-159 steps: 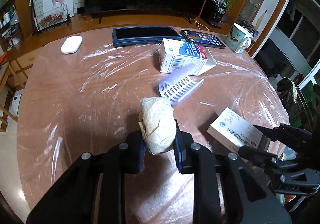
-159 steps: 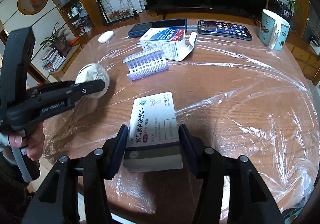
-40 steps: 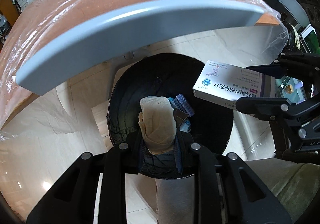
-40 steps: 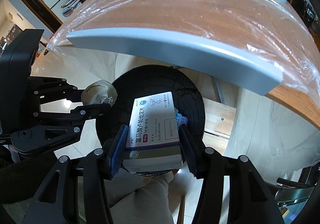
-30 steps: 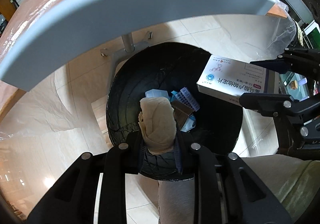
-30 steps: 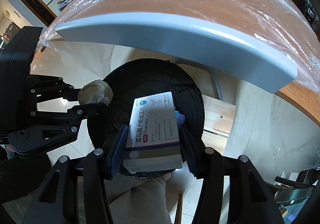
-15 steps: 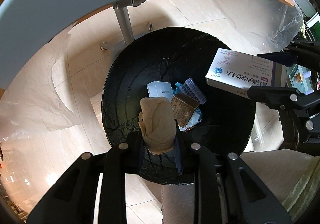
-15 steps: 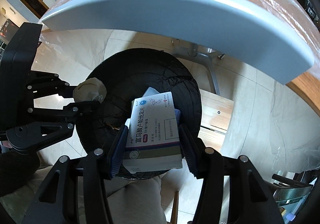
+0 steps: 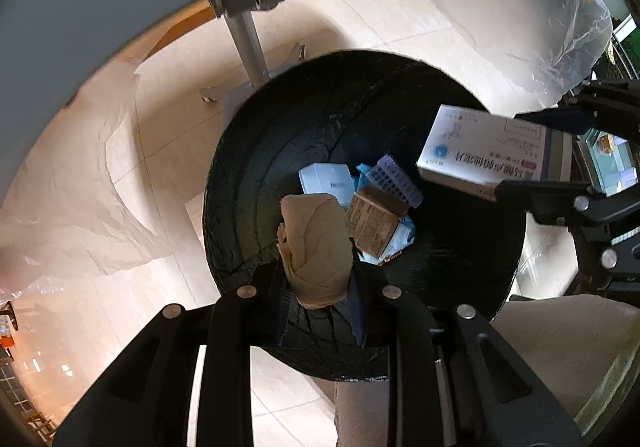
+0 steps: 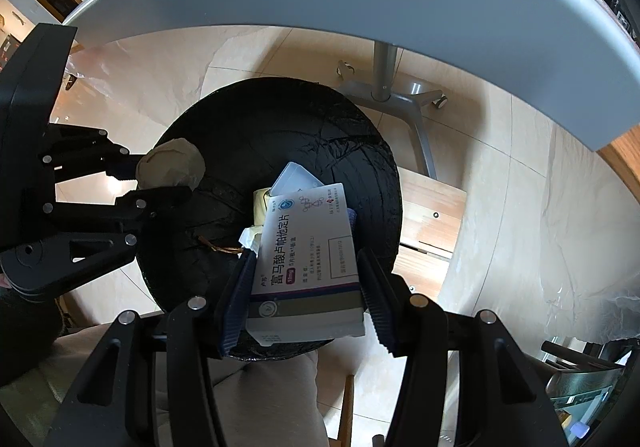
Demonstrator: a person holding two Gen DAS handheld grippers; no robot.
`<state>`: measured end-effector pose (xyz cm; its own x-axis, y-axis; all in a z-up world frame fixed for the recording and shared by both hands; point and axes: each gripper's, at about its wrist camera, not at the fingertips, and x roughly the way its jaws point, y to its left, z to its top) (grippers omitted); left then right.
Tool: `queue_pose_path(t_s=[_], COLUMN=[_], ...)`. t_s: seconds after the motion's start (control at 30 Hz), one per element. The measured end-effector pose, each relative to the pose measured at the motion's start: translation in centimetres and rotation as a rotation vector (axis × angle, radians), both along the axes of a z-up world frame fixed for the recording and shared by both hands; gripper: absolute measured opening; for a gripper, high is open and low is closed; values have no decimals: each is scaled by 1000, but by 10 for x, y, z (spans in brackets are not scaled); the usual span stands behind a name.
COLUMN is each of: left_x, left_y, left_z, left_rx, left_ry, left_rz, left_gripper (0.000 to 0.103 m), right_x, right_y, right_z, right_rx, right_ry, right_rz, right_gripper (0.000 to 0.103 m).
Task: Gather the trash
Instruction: 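Open both grippers to drop the cloth ball and medicine box into the bin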
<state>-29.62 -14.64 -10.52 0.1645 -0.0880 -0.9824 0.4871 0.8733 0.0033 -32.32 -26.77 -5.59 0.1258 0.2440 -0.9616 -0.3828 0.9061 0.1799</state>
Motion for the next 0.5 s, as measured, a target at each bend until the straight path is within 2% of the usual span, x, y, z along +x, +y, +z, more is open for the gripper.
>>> queue_pose_path(t_s=[0.03, 0.07, 0.1, 0.3, 0.37, 0.43, 0.47, 0.5], left_x=[0, 0, 0, -2, -5, -9, -14, -17], left_y=[0, 1, 2, 5, 9, 12, 13, 16], left_z=[3, 6, 10, 21, 32, 48, 67, 80], left_rx=[-2, -12, -33, -46, -61, -89, -133, -165], left_ry=[-16, -29, -41, -55, -62, -76, -97, -117], left_rz=[7, 12, 16, 25, 34, 36, 25, 9], left_gripper=[47, 71, 74, 74, 74, 74, 74, 74], right_x=[-1, -1, -2, -5, -9, -14, -15, -17], right_y=[1, 1, -1, -8, -13, -18, -21, -25], right_z=[0, 2, 2, 20, 37, 58, 72, 90], right_rx=[4, 10, 18, 33, 42, 56, 66, 76], right_ry=[-7, -9, -12, -54, -88, -137, -172, -222], right_rz=[3, 2, -3, -13, -15, -11, -10, -12], right_gripper=[57, 65, 79, 79, 79, 81, 83, 88])
